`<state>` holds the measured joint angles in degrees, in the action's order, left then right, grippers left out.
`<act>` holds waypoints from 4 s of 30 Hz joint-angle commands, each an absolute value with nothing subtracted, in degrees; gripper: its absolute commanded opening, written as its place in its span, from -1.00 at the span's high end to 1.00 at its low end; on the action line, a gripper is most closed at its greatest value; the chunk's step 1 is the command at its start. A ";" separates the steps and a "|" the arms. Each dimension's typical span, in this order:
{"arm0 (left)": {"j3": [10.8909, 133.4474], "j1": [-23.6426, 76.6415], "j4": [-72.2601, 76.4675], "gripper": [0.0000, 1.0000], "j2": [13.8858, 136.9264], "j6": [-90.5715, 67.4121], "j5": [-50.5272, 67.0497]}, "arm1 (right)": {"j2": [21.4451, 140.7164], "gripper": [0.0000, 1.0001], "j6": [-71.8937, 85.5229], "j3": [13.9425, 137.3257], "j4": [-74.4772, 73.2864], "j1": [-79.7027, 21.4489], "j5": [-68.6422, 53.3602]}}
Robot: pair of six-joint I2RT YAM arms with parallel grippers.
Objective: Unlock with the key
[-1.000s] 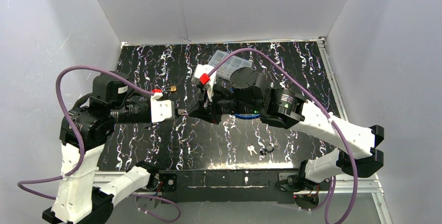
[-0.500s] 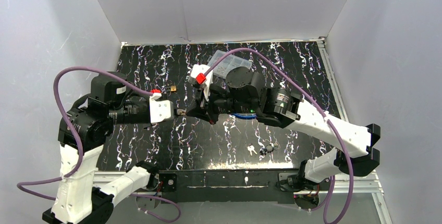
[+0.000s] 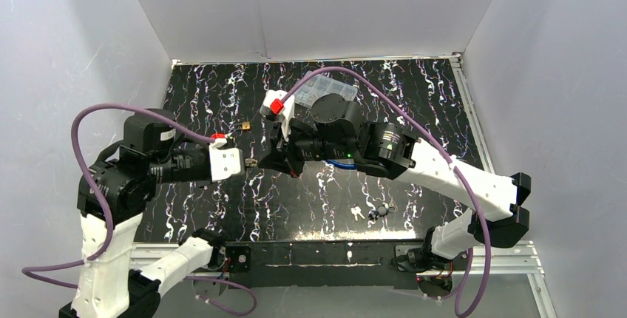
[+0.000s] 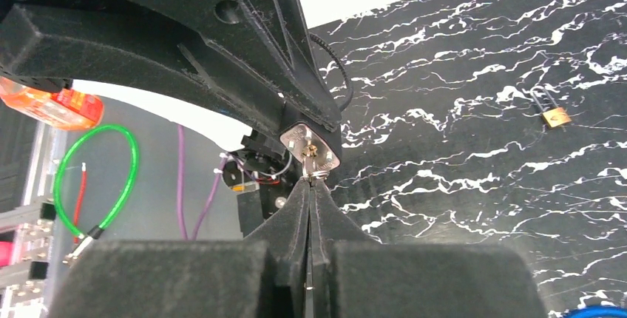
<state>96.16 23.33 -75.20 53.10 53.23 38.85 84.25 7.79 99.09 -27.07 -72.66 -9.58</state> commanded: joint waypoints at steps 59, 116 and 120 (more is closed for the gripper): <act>96.37 23.67 -71.37 1.00 51.75 56.33 42.71 | 82.68 0.43 6.14 101.20 -25.97 -72.86 -5.39; 88.49 23.71 -64.15 1.00 44.84 65.21 38.97 | 78.28 0.04 -3.22 96.19 -16.69 -73.92 -3.58; 89.18 23.66 -65.19 1.00 45.48 65.05 39.23 | 80.27 0.13 -4.75 98.13 -18.13 -74.74 -4.73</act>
